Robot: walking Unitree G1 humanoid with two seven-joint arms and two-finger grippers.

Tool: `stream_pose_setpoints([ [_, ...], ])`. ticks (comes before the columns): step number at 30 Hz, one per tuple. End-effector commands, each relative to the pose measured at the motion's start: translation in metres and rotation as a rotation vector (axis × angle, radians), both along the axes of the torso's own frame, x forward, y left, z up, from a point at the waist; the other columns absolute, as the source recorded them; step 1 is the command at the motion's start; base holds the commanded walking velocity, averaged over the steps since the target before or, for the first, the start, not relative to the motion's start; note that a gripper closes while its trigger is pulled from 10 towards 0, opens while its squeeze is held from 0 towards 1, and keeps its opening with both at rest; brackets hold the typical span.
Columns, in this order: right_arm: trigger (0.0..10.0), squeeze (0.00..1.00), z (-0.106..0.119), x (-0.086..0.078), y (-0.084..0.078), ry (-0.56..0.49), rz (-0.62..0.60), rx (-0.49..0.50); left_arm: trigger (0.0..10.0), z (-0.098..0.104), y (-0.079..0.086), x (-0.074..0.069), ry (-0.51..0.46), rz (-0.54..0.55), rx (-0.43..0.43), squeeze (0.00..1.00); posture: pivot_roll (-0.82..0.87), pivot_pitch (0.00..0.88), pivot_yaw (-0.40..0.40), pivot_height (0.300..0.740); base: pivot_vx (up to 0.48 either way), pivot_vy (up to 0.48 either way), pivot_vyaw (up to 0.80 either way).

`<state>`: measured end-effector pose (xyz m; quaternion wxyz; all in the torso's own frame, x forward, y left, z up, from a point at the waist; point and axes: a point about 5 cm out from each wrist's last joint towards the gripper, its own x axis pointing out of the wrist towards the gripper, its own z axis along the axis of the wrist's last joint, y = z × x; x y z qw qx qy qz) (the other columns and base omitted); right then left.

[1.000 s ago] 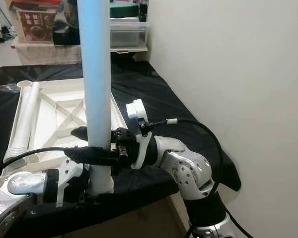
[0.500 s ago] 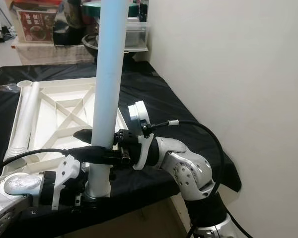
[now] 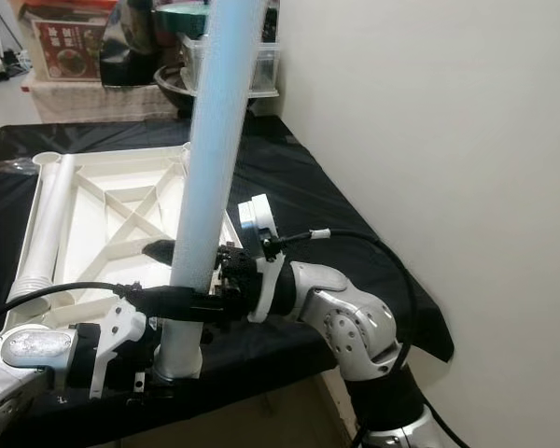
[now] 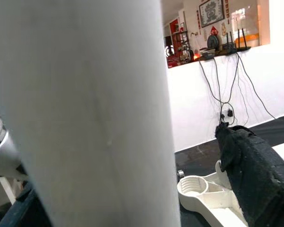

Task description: Building children table

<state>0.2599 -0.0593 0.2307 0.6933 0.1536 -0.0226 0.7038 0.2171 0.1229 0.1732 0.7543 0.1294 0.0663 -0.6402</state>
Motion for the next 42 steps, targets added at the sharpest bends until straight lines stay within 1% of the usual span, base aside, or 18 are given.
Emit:
stream_pose_setpoints([
  [1, 10.0, 0.00, -0.004, 0.001, 0.000, 0.025, -0.020, -0.019, 10.0, 0.005, -0.003, -0.005, -0.033, -0.052, 0.006, 0.00, 0.08, 0.000, -0.078, 0.740, 0.000, 0.000, 0.00],
  [7, 10.0, 0.00, -0.002, -0.001, 0.006, 0.034, -0.017, 0.013, 10.0, 0.004, -0.003, -0.005, -0.028, -0.056, 0.007, 0.00, 0.07, 0.000, -0.075, 0.740, 0.000, 0.000, 0.00],
  [8, 9.6, 0.00, -0.001, -0.003, 0.008, 0.033, -0.008, 0.027, 10.0, 0.003, -0.003, -0.005, -0.023, -0.060, 0.008, 0.00, 0.07, 0.000, -0.075, 0.740, 0.000, 0.000, 0.00],
  [9, 4.2, 0.00, 0.000, -0.006, 0.009, 0.028, 0.007, 0.040, 10.0, 0.003, -0.003, -0.006, -0.019, -0.063, 0.011, 0.00, 0.07, 0.000, -0.075, 0.740, 0.000, 0.000, 0.00],
  [13, 4.2, 0.00, 0.001, -0.007, 0.009, 0.025, 0.017, 0.048, 10.0, 0.002, -0.003, -0.006, -0.016, -0.065, 0.013, 0.00, 0.07, 0.000, -0.075, 0.740, 0.000, 0.000, 0.00],
  [14, 0.0, 0.00, 0.001, -0.008, 0.009, 0.025, 0.024, 0.054, 10.0, 0.001, -0.003, -0.006, -0.013, -0.066, 0.016, 0.00, 0.07, 0.000, -0.075, 0.740, 0.000, 0.000, 0.00],
  [23, 0.0, 0.00, 0.000, -0.014, 0.008, 0.029, 0.059, 0.064, 10.0, 0.000, -0.001, -0.007, -0.013, -0.074, 0.032, 0.00, 0.07, 0.000, -0.071, 0.740, 0.000, 0.000, 0.00],
  [24, 0.0, 0.00, -0.001, -0.013, 0.007, 0.032, 0.057, 0.062, 10.0, 0.001, 0.000, -0.006, -0.032, -0.067, 0.032, 0.55, 0.08, 0.000, -0.071, 0.740, 0.000, 0.000, 0.00],
  [27, 0.0, 0.00, -0.001, -0.013, 0.006, 0.035, 0.054, 0.060, 10.0, 0.001, 0.001, -0.005, -0.047, -0.062, 0.031, 0.55, 0.08, 0.000, -0.071, 0.740, 0.000, 0.000, 0.00],
  [28, 0.0, 0.00, -0.002, -0.009, 0.003, 0.036, 0.021, 0.058, 10.0, 0.003, 0.004, 0.003, -0.090, 0.009, 0.016, 1.00, 0.08, 0.000, -0.071, 0.740, 0.000, 0.000, 0.00],
  [32, 0.0, 0.00, -0.001, -0.004, 0.001, 0.031, -0.015, 0.061, 10.0, 0.006, 0.007, 0.008, -0.111, 0.060, -0.004, 1.00, 0.08, 0.000, -0.072, 0.740, 0.000, 0.000, 0.00],
  [33, 0.0, 0.00, 0.000, 0.001, -0.003, 0.025, -0.055, 0.065, 10.0, 0.009, 0.011, 0.012, -0.126, 0.103, -0.024, 1.00, 0.08, 0.000, -0.072, 0.740, 0.000, 0.000, 0.00],
  [34, 0.0, 0.00, 0.003, 0.016, -0.010, 0.014, -0.179, 0.066, 10.0, 0.016, 0.019, 0.018, -0.139, 0.178, -0.065, 1.00, 0.08, 0.000, -0.072, 0.740, 0.000, 0.000, 0.00],
  [35, 0.0, 0.00, 0.003, 0.016, -0.010, 0.014, -0.179, 0.066, 10.0, 0.016, 0.019, 0.018, -0.139, 0.178, -0.065, 1.00, 0.08, 0.000, -0.072, 0.740, 0.000, 0.000, 0.00],
  [37, 0.0, 0.00, 0.011, 0.047, -0.028, 0.003, -0.444, 0.074, 10.0, 0.029, 0.036, 0.026, -0.160, 0.310, -0.136, 1.00, 0.08, 0.000, -0.074, 0.740, 0.000, 0.000, 0.00],
  [39, 0.0, 0.00, 0.011, 0.047, -0.028, 0.003, -0.444, 0.074, 10.0, 0.029, 0.036, 0.026, -0.160, 0.310, -0.136, 1.00, 0.08, 0.000, -0.074, 0.740, 0.000, 0.000, 0.00],
  [41, 0.0, 0.00, 0.020, 0.076, -0.053, 0.020, -0.723, 0.073, 10.0, 0.036, 0.056, 0.031, -0.200, 0.453, -0.163, 1.00, 0.09, 0.000, -0.082, 0.740, 0.000, 0.000, 0.00],
  [42, 0.0, 0.00, 0.020, 0.076, -0.053, 0.020, -0.723, 0.073, 10.0, 0.036, 0.056, 0.031, -0.200, 0.453, -0.163, 1.00, 0.09, 0.000, -0.082, 0.740, 0.000, 0.000, 0.00],
])
